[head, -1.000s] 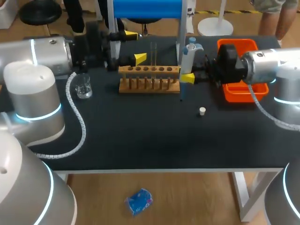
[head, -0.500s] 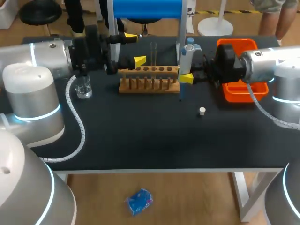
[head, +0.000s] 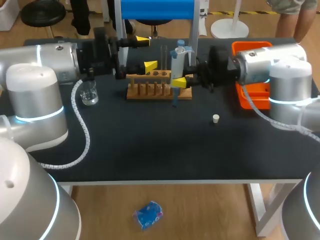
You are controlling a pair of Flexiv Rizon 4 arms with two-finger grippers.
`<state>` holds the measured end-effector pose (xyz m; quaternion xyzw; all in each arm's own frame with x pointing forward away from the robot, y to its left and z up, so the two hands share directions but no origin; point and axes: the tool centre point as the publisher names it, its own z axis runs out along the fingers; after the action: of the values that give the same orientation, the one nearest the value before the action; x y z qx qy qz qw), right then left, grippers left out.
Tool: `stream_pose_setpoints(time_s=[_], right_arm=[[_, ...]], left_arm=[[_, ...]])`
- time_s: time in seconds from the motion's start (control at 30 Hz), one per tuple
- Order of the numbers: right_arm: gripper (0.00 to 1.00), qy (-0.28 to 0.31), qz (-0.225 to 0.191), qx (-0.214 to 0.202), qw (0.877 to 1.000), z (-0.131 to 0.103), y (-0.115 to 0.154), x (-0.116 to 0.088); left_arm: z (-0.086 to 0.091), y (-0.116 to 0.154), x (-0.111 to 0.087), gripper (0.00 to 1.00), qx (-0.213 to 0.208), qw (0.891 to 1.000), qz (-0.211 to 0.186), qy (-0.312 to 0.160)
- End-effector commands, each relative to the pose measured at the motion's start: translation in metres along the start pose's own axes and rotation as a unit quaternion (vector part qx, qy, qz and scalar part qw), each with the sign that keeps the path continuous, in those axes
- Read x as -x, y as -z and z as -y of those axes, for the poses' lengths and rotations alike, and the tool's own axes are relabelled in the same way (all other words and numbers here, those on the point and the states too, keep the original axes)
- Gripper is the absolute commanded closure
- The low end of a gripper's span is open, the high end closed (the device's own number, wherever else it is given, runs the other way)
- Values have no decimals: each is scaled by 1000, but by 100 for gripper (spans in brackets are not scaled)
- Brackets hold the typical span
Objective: Invert the test tube, pick up the pipette, mount the tip to pipette, aspirate from beaker and dispense into the tube, eject the tip, return the pipette, and cap with the stopper.
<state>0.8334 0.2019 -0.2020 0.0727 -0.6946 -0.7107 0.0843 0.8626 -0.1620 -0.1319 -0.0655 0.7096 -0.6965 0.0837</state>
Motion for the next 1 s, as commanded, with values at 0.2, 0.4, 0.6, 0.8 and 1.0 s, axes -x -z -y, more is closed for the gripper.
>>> stream_pose_setpoints(time_s=[0.2, 0.4, 0.6, 0.8, 1.0], right_arm=[[100, 4, -25, 2, 1000, -1, -17, 20], [100, 6, -37, -5, 999, -2, -26, 25], [100, 5, -41, -9, 999, -1, -30, 29], [100, 4, -44, -11, 999, -1, -34, 32], [100, 3, -45, -13, 999, -2, -37, 34]], left_arm=[[-8, -13, 6, 0, 1, 1000, -10, 4], [-10, -16, 7, 0, 2, 1000, -14, 9], [-12, -18, 6, 2, 0, 1000, -16, 11], [-13, -20, 5, 13, -2, 1000, -17, 15], [-14, -20, 5, 10, -2, 1000, -19, 17]])
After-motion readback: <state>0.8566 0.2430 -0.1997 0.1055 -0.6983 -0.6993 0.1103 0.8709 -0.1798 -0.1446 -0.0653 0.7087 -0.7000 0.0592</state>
